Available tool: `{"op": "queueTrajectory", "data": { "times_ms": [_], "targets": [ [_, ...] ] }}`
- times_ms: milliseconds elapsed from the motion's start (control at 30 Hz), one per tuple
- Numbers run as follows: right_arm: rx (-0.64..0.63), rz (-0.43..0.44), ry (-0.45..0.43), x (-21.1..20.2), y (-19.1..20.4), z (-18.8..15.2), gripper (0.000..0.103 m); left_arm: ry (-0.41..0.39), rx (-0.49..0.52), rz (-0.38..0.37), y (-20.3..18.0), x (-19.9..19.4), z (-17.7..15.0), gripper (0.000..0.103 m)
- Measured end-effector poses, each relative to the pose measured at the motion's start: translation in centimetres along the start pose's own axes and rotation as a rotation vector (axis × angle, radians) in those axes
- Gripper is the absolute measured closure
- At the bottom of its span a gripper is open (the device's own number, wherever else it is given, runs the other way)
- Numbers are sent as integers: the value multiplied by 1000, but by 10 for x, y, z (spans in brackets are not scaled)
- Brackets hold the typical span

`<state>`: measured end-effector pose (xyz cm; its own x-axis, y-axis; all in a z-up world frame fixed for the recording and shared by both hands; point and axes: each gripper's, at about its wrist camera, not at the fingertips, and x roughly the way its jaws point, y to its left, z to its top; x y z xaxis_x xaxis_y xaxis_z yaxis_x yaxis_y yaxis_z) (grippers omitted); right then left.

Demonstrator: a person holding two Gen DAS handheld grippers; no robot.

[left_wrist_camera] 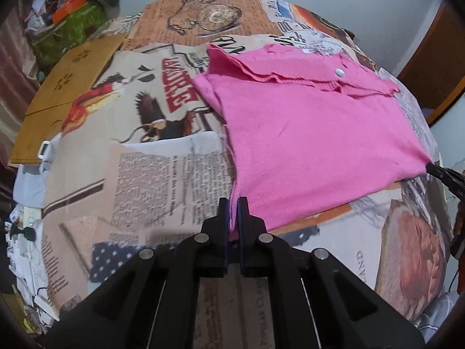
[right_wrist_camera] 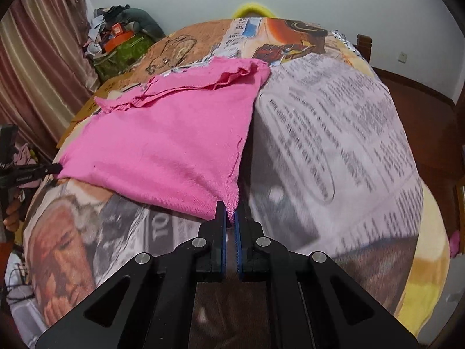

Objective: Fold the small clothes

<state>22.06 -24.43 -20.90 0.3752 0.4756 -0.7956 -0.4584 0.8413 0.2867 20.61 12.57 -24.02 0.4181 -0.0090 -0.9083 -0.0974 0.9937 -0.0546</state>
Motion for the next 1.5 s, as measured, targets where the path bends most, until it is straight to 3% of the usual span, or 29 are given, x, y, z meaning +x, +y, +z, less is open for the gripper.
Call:
{"op": "queueTrajectory", "data": {
  "times_ms": [133,300,433,500,567,633,867,1100,1233,1367,1500],
  "targets": [
    [-15,33,9,-8,6,-5,97,-16,6,74,9,-8,2,98],
    [-13,8,-35,-20,3,13,96,-75,-46,65,28,-24,24,97],
    [-31,-5,-86,-20,6,33,71,-99,-13,80,22,-21,53,97],
    [-64,-31,-100,-13,11,43,63,-110,25,99,13,-14,68,89],
    [-101,-75,-114,-2,16,55,47,-123,54,133,7,-6,80,59],
    [-124,-103,-122,10,17,65,41,-141,82,166,2,5,93,45],
    [-169,-146,-40,53,7,87,41,-85,198,275,-5,61,123,44],
    [-282,-164,-4,83,8,116,41,-95,250,216,-21,86,152,44],
    [-295,-182,-60,86,2,147,41,-135,139,240,-7,91,182,44],
    [-163,-196,-111,82,-21,168,41,-112,-41,236,32,97,200,46],
    [-147,-183,-128,70,-26,162,41,-120,7,236,32,90,188,46]
  ]
}}
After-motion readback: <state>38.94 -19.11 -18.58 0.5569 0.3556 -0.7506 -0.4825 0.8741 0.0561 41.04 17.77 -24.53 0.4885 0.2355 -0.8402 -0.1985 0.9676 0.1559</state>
